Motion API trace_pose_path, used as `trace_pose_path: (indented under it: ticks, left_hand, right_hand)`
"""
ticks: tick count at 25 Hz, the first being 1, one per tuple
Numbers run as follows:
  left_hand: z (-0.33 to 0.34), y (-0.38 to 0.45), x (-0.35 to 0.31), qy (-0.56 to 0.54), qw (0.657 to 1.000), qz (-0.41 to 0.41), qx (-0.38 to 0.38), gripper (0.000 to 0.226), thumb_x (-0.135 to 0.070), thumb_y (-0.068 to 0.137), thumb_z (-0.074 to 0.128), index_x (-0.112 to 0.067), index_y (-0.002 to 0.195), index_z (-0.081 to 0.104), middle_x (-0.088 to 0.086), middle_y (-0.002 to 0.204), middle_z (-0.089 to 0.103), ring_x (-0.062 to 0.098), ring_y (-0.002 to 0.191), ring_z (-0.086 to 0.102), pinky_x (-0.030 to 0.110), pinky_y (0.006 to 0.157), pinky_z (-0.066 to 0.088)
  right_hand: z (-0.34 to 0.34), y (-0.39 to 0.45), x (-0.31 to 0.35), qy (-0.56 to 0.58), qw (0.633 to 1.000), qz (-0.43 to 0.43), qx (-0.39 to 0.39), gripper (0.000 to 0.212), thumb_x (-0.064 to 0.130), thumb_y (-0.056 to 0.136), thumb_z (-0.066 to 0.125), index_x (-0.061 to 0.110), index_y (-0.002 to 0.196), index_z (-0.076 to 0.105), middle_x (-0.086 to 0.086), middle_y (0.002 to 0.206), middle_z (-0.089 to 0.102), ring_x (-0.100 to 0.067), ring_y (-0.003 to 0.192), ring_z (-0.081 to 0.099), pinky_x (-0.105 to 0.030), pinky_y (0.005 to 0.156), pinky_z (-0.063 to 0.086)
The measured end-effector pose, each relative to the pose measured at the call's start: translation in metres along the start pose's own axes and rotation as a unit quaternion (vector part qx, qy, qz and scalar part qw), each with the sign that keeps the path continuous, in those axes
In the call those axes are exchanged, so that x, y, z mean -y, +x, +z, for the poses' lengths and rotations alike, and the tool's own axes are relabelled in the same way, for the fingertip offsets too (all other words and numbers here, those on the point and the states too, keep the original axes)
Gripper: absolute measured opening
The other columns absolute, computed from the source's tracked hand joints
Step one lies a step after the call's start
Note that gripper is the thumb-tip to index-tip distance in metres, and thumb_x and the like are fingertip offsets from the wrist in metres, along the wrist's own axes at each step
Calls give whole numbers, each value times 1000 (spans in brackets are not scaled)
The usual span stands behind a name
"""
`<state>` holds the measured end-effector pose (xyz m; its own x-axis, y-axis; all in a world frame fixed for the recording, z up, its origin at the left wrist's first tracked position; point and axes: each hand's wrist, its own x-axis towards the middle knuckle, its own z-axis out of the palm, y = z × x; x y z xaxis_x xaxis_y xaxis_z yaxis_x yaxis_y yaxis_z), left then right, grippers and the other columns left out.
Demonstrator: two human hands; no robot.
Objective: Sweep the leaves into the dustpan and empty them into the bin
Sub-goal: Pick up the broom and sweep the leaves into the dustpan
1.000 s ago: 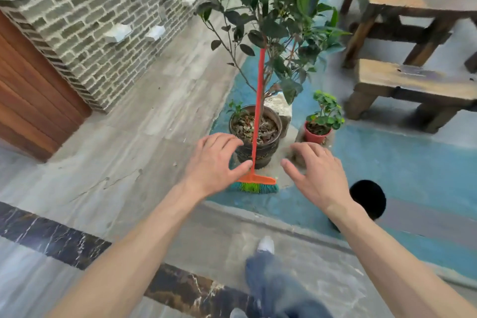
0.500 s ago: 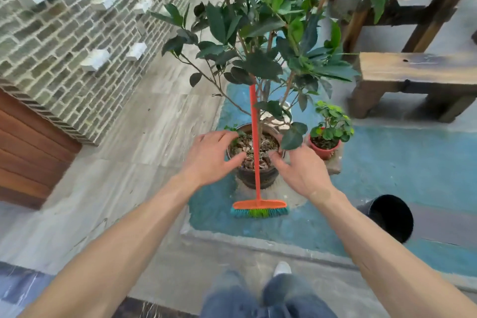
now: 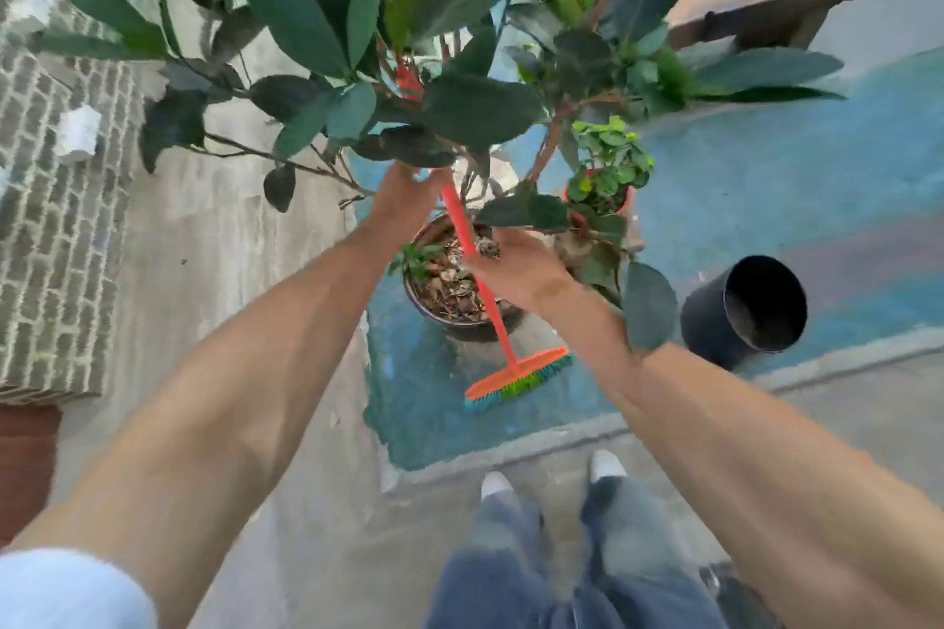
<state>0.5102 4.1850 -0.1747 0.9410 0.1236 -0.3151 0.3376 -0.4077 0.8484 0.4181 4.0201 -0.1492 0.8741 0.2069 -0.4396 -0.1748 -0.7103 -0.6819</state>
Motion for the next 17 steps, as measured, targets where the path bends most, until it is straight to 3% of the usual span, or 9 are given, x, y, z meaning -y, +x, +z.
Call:
trace_pose_path:
  ticks: [2,5,6,10,13,17]
  left_hand:
    - [-1,63,20,-80,997,-17,2,44,-35,88,64,1,112,59,-4,94,69,10,87,62,27,90,50]
    - [14,123,35,-107,993,-47,17,10,-17,94,56,-15,86,61,-7,76,64,8,73,58,29,83,45]
    - [18,115,24,-98,993,-57,17,16,-15,93,52,-19,79,59,-9,70,62,8,69,57,29,79,44]
    - [37,3,-2,-123,988,-91,-14,22,-24,88,59,-17,67,53,-3,59,55,10,53,55,20,53,43]
    - [46,-104,27,-156,986,-56,11,34,-22,85,66,-21,55,49,-7,49,49,8,48,46,24,55,41]
    - [42,-161,36,-199,979,-25,41,46,-27,80,69,-23,41,44,-10,42,37,16,50,35,31,55,29]
  right_hand:
    - [8,0,3,25,1000,6,-11,57,38,97,48,12,146,37,-11,147,45,-28,130,46,-32,100,38]
    - [20,-8,-4,58,998,17,-31,65,37,95,52,21,152,26,-3,151,42,-24,133,45,-31,104,37]
    - [24,-7,-11,68,996,29,-40,68,38,93,53,21,153,25,-2,151,43,-24,134,46,-33,106,37]
    - [41,-7,-17,75,992,75,-64,74,39,84,61,20,149,31,-5,143,50,-26,126,53,-42,102,45]
    - [74,-12,-13,-2,998,54,-17,56,33,82,61,18,135,48,-6,128,61,-27,119,58,-40,96,47]
    - [98,-32,-21,-55,995,76,21,29,32,93,47,10,105,64,-16,110,70,-35,106,63,-36,81,46]
